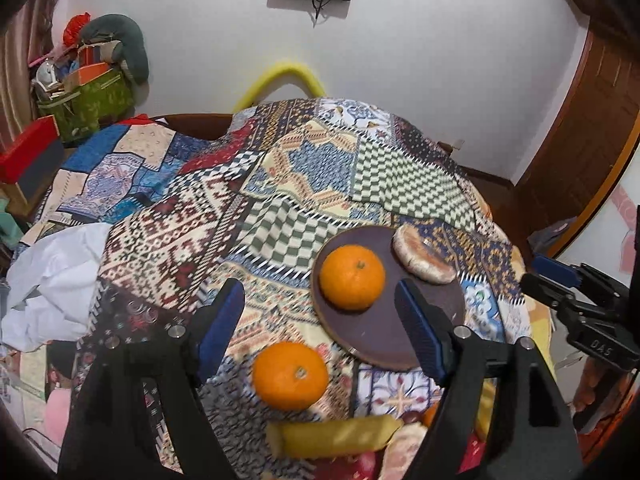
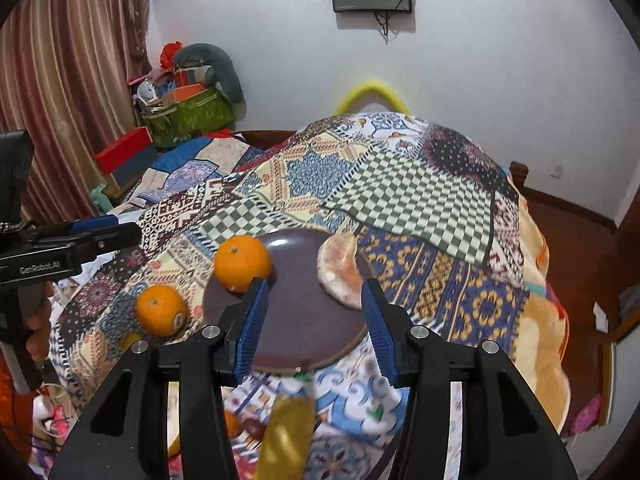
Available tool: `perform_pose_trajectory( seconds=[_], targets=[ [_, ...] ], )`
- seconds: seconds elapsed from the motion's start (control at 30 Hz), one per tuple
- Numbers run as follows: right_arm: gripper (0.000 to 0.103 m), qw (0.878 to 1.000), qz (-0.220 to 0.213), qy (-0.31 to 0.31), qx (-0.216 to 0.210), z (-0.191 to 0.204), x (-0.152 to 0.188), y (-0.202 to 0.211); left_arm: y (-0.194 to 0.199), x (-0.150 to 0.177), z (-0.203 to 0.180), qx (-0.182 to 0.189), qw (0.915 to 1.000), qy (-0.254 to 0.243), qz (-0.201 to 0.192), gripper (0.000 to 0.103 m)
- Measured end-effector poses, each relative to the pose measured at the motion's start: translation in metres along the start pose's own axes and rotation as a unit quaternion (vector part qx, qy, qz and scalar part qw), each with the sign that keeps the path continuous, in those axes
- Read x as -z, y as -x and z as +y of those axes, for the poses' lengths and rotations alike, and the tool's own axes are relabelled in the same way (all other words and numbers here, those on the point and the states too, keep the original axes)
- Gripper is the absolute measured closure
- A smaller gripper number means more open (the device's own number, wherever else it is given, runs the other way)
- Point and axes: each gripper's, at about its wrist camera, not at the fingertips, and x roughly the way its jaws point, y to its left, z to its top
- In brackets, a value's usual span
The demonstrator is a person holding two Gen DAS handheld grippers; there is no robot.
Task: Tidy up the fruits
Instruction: 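Grasp the yellow corn cob with the right tool and lift it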
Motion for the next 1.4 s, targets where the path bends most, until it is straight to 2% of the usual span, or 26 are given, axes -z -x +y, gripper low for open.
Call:
perform_pose_trajectory(
  seconds=[0.2,0.53,0.8,0.93,1.07,1.2,1.33,1.4],
  targets=[
    [0.058,1.000,0.022,-0.011,0.014,0.009,0.026,0.001,-0.010,0.024,0.010,-0.009,0.9994,-0.018,0.029,0.025],
    [0.058,0.994,0.096,-0.042,0.025,0.015,0.079,-0.021,-0.041,0.056,0.018,0.002,0.9966,-0.036,0.075,0.022],
    [0.058,0.991,0.117,-0.060,0.034,0.017,0.091,-0.031,-0.066,0.067,0.024,0.015,0.9944,-0.033,0.099,0.022],
    [0.058,0.989,0.127,-0.059,0.041,0.018,0.094,-0.040,-0.072,0.070,0.024,0.014,0.9940,-0.042,0.100,0.022],
    [0.066,0.989,0.125,-0.076,0.031,0.016,0.096,-0.042,-0.075,0.070,0.022,0.015,0.9942,-0.052,0.093,0.022],
    [0.067,0.989,0.121,-0.080,0.028,0.016,0.097,-0.042,-0.075,0.068,0.020,0.010,0.9949,-0.058,0.082,0.022],
    [0.067,0.990,0.118,-0.079,0.025,0.015,0.096,-0.041,-0.076,0.068,0.021,0.011,0.9951,-0.058,0.080,0.034],
    [0.067,0.990,0.114,-0.080,0.023,0.015,0.095,-0.040,-0.075,0.067,0.020,0.014,0.9949,-0.056,0.082,0.036]
  ],
)
